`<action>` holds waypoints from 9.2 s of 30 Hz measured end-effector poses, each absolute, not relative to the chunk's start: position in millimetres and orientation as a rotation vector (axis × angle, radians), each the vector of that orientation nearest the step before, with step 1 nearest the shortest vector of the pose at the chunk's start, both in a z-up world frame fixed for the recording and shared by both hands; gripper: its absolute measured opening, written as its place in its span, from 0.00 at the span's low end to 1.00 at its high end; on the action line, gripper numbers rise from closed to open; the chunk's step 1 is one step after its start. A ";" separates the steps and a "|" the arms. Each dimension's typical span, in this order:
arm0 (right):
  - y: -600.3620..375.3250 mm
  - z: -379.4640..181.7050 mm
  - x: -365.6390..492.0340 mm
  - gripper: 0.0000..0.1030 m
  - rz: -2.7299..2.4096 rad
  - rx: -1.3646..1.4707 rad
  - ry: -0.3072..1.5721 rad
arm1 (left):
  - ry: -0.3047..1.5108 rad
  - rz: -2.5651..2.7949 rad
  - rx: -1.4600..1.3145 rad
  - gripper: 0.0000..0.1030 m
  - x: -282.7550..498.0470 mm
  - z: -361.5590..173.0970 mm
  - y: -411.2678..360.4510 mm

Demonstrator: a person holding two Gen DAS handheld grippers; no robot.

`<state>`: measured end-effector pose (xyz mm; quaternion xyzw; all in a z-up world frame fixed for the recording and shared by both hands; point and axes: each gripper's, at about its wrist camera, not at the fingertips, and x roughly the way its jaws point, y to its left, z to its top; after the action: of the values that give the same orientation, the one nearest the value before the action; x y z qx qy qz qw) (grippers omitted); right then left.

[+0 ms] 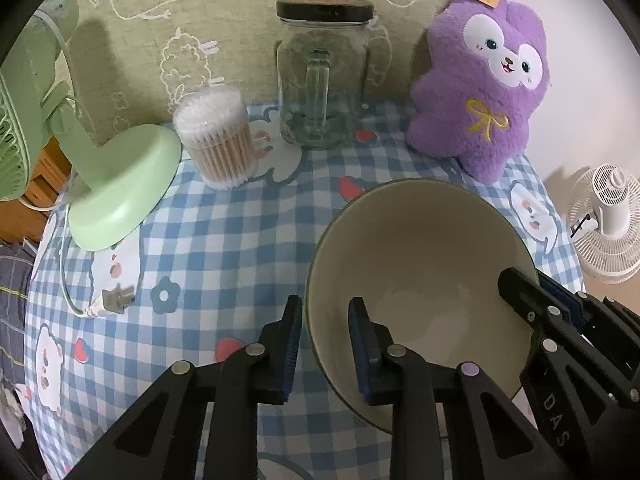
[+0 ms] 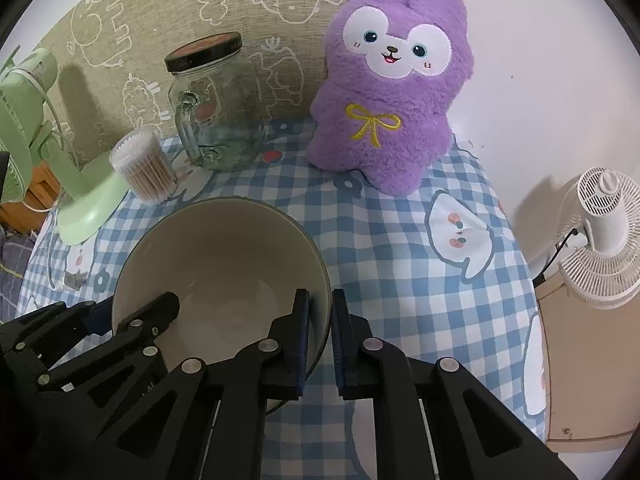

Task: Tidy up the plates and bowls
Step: 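Close both grippers on that bowl's rim, then lift the bowl and carry it toward the plate stack, then carry the cream bowl with both grippers over to the plate stack, then lower the cream bowl onto the bowls stacked on the plates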

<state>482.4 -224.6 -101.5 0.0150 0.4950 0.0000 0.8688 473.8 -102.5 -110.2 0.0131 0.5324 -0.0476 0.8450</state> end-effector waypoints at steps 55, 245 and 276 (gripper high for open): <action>-214.6 3.0 421.7 0.10 -0.014 0.072 0.963 | 1.008 -0.089 0.026 0.07 406.6 -7.4 -86.7; -83.4 -96.5 272.3 0.29 0.103 0.154 1.332 | 1.293 -0.216 -0.043 0.31 255.6 -94.1 33.5; -85.7 -83.9 260.8 0.29 0.076 0.139 1.352 | 1.334 -0.225 -0.080 0.30 244.4 -85.6 30.0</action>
<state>260.8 -85.7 -83.9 0.0641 0.6251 0.0350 0.7771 244.4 30.0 -85.6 -0.0371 0.6169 -0.1040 0.7792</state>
